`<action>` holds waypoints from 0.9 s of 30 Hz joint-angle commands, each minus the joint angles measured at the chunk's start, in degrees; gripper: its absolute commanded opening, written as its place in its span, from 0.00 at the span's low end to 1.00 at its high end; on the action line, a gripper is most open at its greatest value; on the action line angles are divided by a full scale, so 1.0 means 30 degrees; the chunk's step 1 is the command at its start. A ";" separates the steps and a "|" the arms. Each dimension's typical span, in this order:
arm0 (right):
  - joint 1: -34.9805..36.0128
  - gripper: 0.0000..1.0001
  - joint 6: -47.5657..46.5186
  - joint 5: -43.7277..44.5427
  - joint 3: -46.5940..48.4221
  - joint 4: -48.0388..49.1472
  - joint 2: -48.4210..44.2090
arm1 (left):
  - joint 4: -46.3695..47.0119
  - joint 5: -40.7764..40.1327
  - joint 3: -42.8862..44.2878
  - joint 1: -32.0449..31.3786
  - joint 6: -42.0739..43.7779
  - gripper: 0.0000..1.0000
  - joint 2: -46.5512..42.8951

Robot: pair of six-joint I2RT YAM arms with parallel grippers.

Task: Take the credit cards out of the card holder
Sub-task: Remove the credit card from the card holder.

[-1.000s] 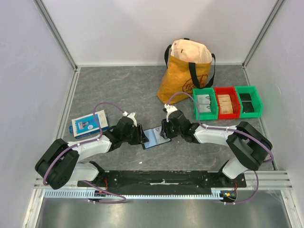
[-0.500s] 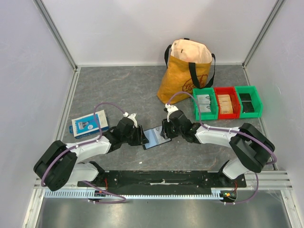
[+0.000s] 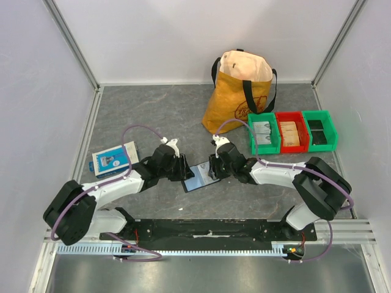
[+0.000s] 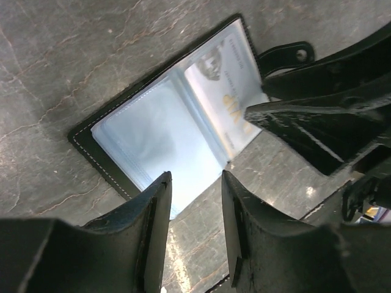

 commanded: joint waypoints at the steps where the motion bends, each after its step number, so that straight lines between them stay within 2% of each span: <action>1: 0.0041 0.46 0.0027 -0.0301 0.0462 0.0133 0.0241 | 0.0586 -0.0136 0.0162 -0.0074 0.0650 0.44 0.1297; 7: 0.0013 0.42 0.0056 -0.0975 0.0492 0.0309 0.0037 | 0.1289 -0.0137 -0.0629 -0.0132 0.0562 0.41 0.2295; 16: 0.0012 0.35 0.0173 -0.1766 0.0609 0.0572 -0.0344 | 0.1494 -0.0166 -0.1304 -0.0308 0.0416 0.40 0.2208; 27: 0.0041 0.33 0.0378 -0.2557 0.0638 0.0954 -0.1720 | 0.1494 -0.0166 -0.1334 -0.0367 0.0328 0.40 0.1857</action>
